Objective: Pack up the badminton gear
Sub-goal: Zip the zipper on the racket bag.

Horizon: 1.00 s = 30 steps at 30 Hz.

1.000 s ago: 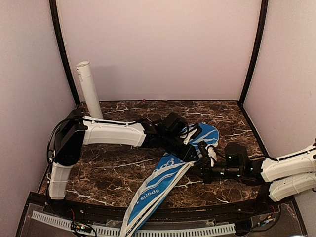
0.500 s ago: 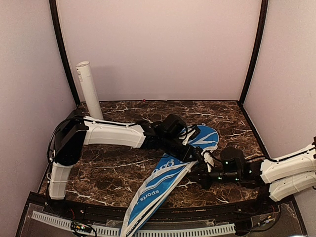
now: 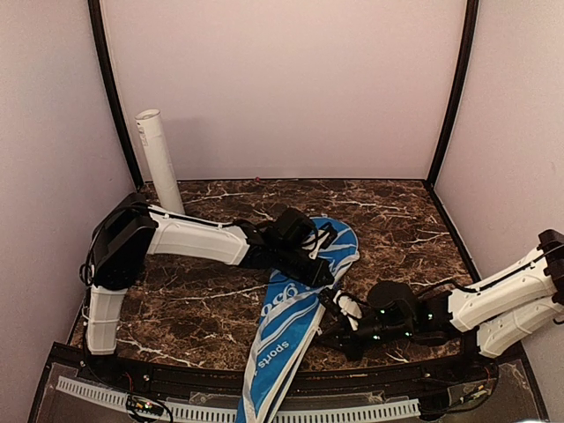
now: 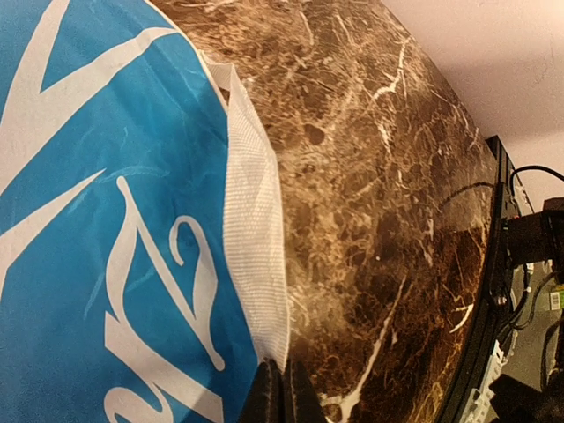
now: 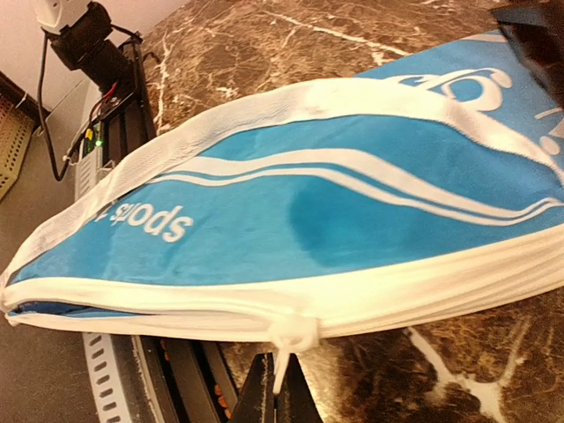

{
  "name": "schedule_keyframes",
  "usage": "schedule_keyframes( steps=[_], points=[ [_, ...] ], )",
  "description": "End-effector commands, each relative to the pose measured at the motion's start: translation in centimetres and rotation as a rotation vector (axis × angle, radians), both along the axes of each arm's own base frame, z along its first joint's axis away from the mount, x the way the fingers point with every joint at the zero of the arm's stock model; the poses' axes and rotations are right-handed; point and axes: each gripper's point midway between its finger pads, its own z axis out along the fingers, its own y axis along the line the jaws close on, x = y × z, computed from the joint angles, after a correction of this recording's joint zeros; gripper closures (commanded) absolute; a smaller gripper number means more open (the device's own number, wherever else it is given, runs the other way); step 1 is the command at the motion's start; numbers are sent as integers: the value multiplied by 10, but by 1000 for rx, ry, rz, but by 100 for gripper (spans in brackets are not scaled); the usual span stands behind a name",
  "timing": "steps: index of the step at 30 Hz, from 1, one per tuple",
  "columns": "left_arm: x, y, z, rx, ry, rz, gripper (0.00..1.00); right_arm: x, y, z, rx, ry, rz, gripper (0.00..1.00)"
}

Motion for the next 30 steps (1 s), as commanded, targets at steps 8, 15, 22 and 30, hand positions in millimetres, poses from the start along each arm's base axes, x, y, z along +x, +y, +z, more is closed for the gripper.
schedule_keyframes(
  steps=[8,15,22,30],
  points=[
    [88,61,30,-12,-177,253,100,-62,42,23,49,63,242,100],
    [131,95,29,-7,-227,375,100,-86,47,20,8,86,333,100],
    [174,132,31,9,-281,478,100,-102,38,10,-62,100,399,100],
    [206,147,38,18,-316,503,100,-113,29,-3,-136,103,461,100]
  ],
)
